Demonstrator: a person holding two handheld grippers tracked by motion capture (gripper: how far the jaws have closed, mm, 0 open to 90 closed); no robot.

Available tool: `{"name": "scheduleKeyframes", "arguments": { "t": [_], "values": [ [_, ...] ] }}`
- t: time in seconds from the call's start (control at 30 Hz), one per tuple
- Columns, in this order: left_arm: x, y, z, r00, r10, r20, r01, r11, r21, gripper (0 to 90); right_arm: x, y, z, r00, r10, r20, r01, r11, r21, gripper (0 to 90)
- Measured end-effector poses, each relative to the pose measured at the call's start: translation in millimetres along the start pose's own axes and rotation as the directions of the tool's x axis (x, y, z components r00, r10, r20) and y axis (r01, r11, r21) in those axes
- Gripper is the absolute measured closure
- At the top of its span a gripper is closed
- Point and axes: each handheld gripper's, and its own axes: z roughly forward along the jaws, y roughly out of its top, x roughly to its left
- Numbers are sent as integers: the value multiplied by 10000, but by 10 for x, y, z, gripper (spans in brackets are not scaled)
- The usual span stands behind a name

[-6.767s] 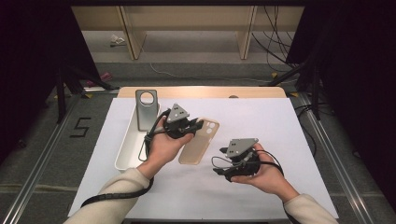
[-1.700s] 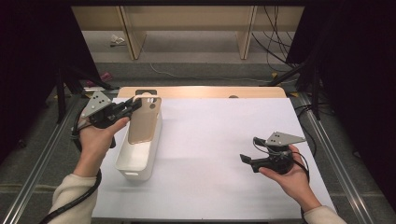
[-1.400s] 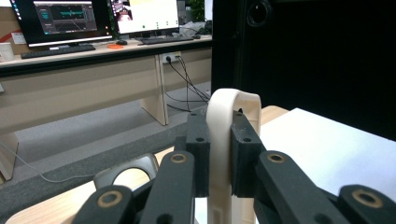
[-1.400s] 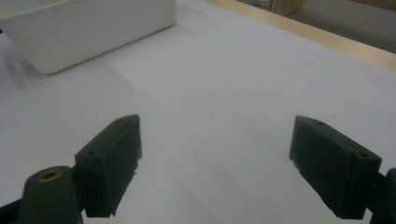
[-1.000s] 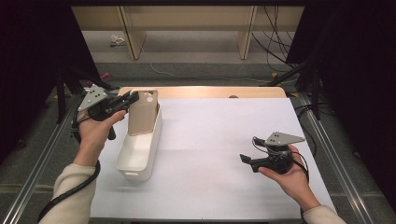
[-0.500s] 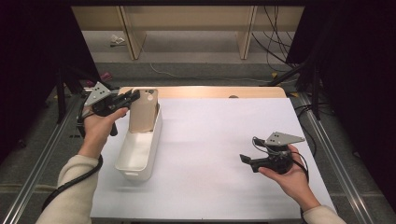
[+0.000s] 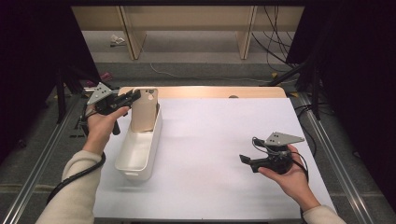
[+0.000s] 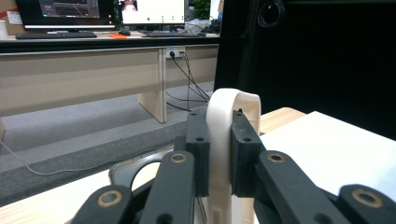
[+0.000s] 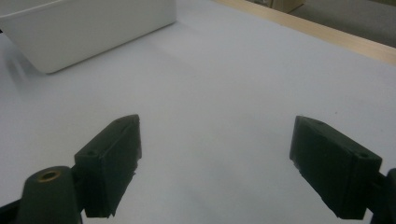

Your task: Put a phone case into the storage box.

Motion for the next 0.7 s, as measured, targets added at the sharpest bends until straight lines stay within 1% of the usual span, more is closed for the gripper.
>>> {"name": "scheduleKeyframes", "arguments": {
  "t": [0.33,0.57,0.7],
  "values": [
    [74,-98,49,10000,-94,9,94,9996,258,804,1,-1,3,10000,10,-7,-10,10000,30,177],
    [114,-165,86,9999,-109,-91,113,9990,427,803,2,-1,4,10000,13,-13,-13,10000,41,177],
    [130,-209,114,9998,-174,-40,176,9984,541,804,2,-2,6,10000,9,-36,-8,10000,61,177]
  ]
}}
